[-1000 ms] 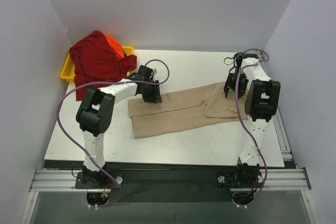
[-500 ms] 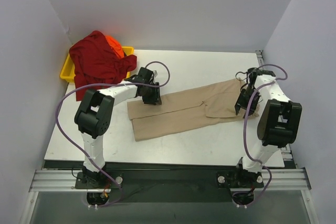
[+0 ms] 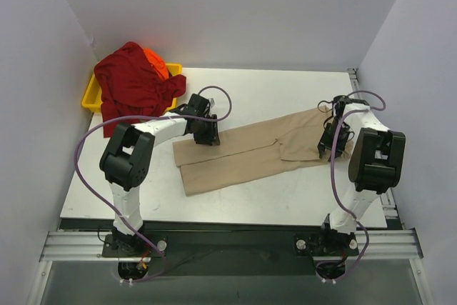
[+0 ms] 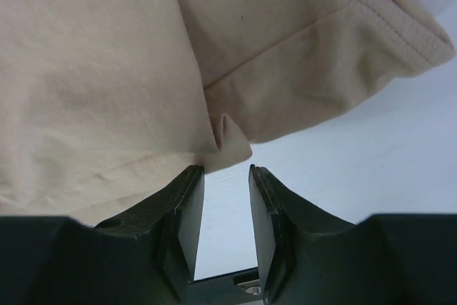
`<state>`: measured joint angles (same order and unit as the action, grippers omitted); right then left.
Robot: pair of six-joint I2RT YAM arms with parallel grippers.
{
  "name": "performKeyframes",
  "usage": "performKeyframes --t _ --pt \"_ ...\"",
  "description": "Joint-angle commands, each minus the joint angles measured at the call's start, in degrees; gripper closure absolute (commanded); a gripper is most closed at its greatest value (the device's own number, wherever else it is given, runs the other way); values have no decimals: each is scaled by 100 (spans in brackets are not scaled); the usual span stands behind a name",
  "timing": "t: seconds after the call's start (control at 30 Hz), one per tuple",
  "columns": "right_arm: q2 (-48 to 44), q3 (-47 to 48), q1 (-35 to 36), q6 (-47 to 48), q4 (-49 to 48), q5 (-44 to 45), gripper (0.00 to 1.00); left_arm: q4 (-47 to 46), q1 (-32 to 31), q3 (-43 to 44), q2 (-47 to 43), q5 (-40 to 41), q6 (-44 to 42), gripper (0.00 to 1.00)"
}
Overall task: Fold and stack the t-shirts
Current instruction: Rotate the tshirt 90 degrees
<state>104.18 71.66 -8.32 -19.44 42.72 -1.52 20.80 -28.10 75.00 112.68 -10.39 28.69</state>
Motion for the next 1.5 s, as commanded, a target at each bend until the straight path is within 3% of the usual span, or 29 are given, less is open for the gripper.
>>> performKeyframes --t 0.0,0.33,0.57,1.1,1.33,1.47 --pt "120 -11 -47 -51 -18 363 68 30 -38 -82 -264 90 40 51" --pt "41 -143 -47 -86 -159 503 77 65 -38 -117 -326 125 67 51" --pt "-301 -451 -30 -121 -124 425 94 56 -38 -117 -300 99 76 51" --pt "-794 -767 -12 -271 175 258 100 -32 -29 -354 -396 81 119 51" --pt "-899 -496 49 -253 281 205 61 12 -73 -259 -493 99 -3 51" --pt "-891 -12 444 -157 360 328 56 21 -108 -162 -633 90 -91 51"
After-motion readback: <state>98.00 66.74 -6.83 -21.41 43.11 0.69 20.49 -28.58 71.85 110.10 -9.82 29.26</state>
